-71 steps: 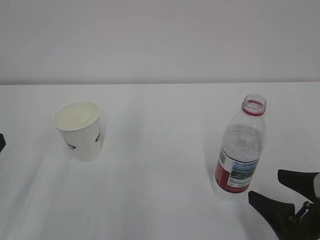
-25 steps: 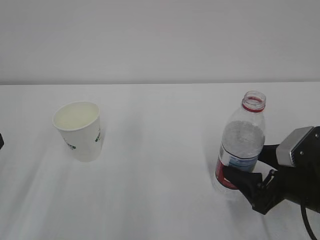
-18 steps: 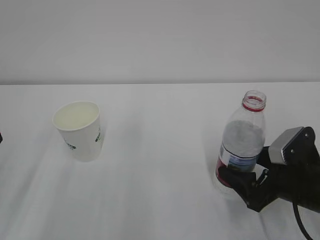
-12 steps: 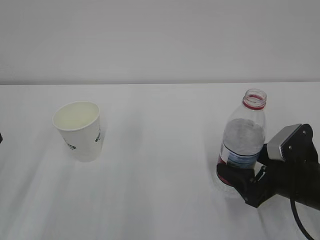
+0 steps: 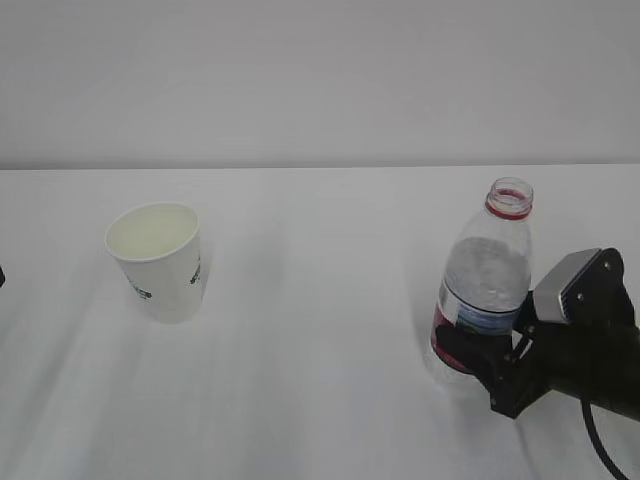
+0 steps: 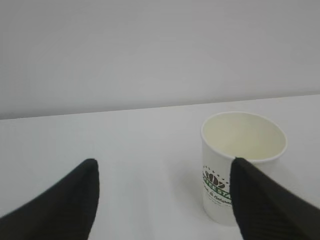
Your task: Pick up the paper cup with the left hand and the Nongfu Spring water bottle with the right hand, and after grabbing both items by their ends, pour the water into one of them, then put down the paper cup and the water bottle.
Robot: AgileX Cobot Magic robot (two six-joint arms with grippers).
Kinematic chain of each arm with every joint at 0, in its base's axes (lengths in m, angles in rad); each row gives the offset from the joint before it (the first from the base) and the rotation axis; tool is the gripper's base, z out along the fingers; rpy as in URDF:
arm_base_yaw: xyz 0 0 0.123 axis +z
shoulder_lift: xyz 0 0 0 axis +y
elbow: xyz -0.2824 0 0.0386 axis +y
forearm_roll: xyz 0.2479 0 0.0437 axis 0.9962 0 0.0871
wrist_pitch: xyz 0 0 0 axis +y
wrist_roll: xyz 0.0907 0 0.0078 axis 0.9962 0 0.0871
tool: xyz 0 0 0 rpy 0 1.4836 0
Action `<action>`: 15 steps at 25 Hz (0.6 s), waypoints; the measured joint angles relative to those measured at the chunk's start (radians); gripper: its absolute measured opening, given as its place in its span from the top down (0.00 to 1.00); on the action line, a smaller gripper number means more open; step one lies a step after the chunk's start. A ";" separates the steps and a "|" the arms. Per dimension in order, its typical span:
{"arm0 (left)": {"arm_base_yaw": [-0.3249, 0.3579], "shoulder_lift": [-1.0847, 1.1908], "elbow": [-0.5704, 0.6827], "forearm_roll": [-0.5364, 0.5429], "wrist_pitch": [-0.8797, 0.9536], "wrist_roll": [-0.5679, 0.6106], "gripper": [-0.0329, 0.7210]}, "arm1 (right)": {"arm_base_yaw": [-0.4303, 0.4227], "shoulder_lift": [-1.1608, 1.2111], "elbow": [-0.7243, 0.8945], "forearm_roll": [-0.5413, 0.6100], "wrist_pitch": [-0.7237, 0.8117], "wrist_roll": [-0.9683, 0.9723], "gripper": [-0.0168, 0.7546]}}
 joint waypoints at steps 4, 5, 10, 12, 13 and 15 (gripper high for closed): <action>0.000 0.000 0.000 0.000 0.016 0.000 0.17 | 0.000 0.000 0.000 -0.001 0.000 0.000 0.32; 0.000 0.000 0.000 0.000 0.021 0.000 0.18 | 0.000 0.000 0.000 -0.002 0.000 0.000 0.32; 0.000 0.000 0.000 0.000 0.026 0.000 0.18 | 0.000 -0.017 0.017 -0.005 0.009 0.000 0.33; 0.000 0.000 0.000 0.000 0.026 0.000 0.18 | 0.000 -0.036 0.026 -0.005 0.024 0.000 0.33; 0.000 0.000 0.000 0.000 0.026 0.000 0.19 | 0.000 -0.047 0.029 -0.005 0.035 0.001 0.33; 0.000 0.000 0.000 0.000 0.026 0.000 0.19 | 0.000 -0.070 0.034 -0.005 0.048 0.006 0.33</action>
